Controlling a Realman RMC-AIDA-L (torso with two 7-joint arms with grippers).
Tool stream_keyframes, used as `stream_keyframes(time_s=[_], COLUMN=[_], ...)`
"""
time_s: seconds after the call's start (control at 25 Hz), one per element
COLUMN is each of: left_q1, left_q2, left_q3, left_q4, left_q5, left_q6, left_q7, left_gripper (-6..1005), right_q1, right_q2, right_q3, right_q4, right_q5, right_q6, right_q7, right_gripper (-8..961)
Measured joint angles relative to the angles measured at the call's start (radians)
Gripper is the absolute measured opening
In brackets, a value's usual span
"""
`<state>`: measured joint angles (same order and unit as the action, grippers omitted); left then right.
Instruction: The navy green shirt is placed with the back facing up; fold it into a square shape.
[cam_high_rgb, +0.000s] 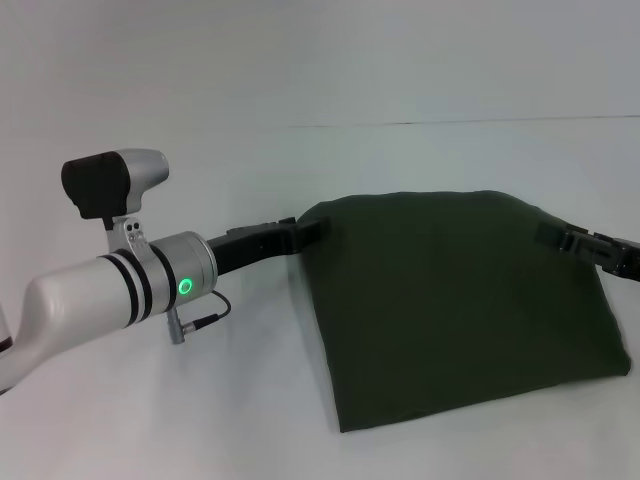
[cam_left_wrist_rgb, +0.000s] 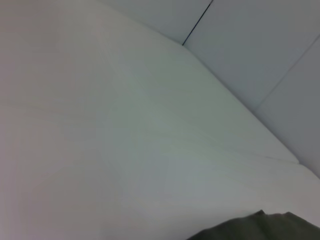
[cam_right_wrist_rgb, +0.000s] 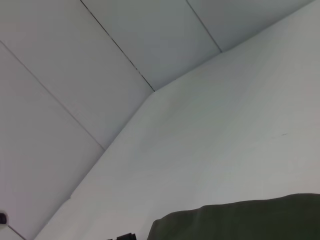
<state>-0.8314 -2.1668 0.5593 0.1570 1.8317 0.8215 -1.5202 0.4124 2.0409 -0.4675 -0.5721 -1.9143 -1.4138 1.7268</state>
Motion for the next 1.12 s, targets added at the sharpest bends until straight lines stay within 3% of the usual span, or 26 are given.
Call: stream_keyframes(time_s=[0.32,0.56,1.12], left_q1=[0.002,0.0,-0.009], left_q2=[-0.002,-0.004,-0.008], left_q3=[0.03,0.046,0.088], left_q4=[-0.004,-0.004,-0.001], left_q5=[0.001,0.001,-0.003], left_q6=[0.001,0.001,-0.008], left_q7=[-0.006,-0.006,0.01], left_gripper=[674,868,875], right_q1=[0.002,0.003,0.011], right_q2=[-0.001,-0.001,0.001], right_q3=[0.0,0.002,0.006], right_q4=[0.001,0.002,0.002], right_q5=[0.0,0.001,0.0], right_q6=[-0.001,0.0,0.003], right_q7=[0.0,0.0,-0.003], right_gripper=[856,856,855])
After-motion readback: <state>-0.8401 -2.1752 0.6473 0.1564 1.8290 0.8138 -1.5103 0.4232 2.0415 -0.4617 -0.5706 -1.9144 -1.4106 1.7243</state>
